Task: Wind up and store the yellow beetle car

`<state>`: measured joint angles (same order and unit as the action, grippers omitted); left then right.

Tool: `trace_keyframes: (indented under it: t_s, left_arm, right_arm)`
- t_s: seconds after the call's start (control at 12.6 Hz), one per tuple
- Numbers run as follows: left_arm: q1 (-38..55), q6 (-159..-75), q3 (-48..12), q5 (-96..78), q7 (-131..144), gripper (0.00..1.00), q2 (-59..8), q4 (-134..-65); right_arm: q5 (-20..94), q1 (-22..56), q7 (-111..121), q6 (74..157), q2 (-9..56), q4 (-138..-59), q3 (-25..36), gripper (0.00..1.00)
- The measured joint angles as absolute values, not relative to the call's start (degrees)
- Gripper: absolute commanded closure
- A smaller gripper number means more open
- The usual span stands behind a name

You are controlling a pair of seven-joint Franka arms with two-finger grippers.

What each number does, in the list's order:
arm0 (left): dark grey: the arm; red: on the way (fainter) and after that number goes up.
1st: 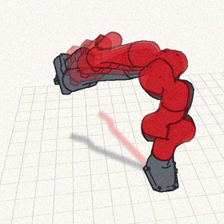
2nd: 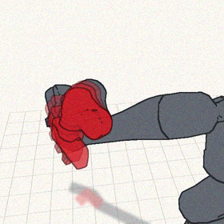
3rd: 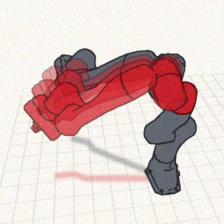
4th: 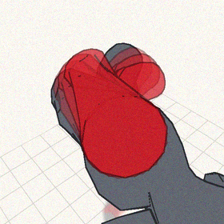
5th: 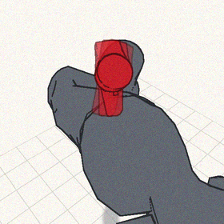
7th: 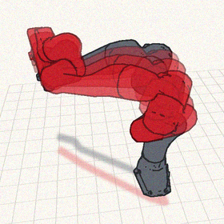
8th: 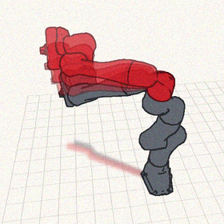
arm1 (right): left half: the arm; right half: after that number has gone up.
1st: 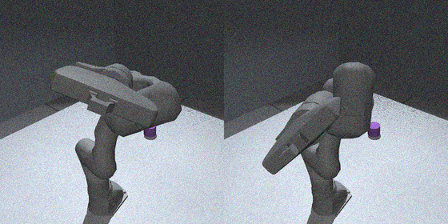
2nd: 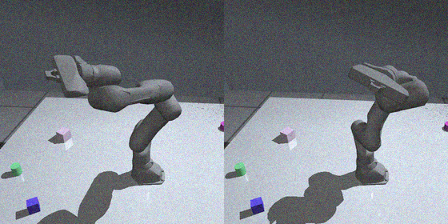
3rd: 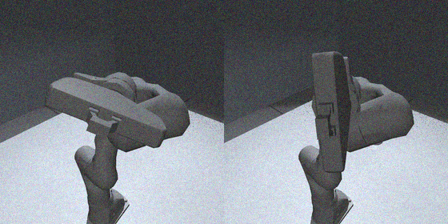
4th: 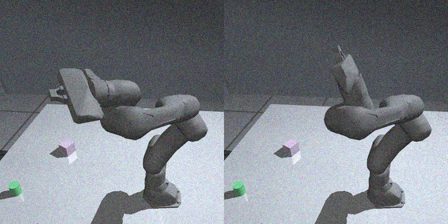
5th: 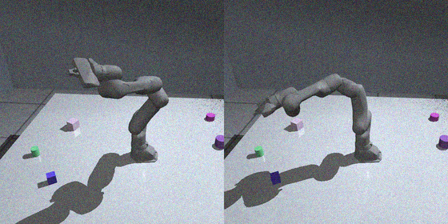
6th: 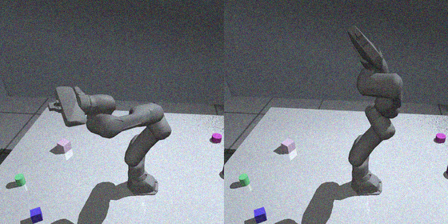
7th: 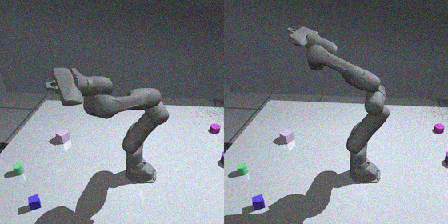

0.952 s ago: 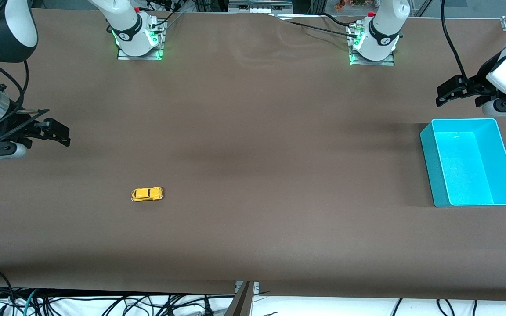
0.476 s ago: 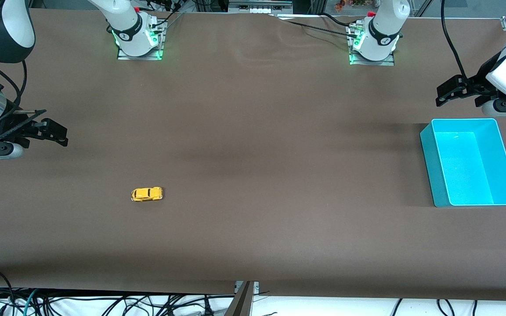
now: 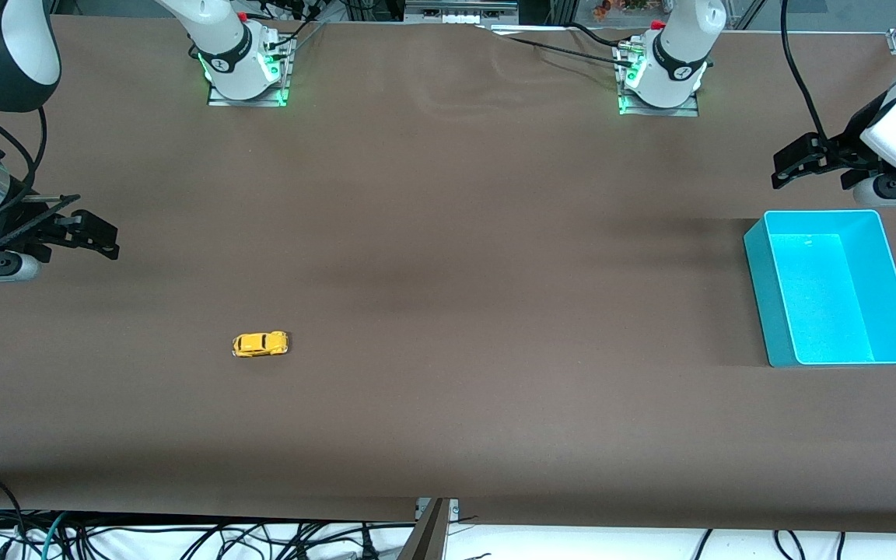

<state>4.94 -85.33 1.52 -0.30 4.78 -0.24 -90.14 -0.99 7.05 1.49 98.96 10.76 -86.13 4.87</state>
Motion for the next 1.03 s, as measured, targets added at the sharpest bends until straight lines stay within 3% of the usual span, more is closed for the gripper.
trace_keyframes:
  t_s: [1.03]
  left_arm:
    - [5.0,-85.3,1.4,-0.3,4.8,0.00,-0.2,-90.1]
  right_arm:
    - [-1.0,7.1,1.5,98.4,11.1,-86.3,5.5,0.01]
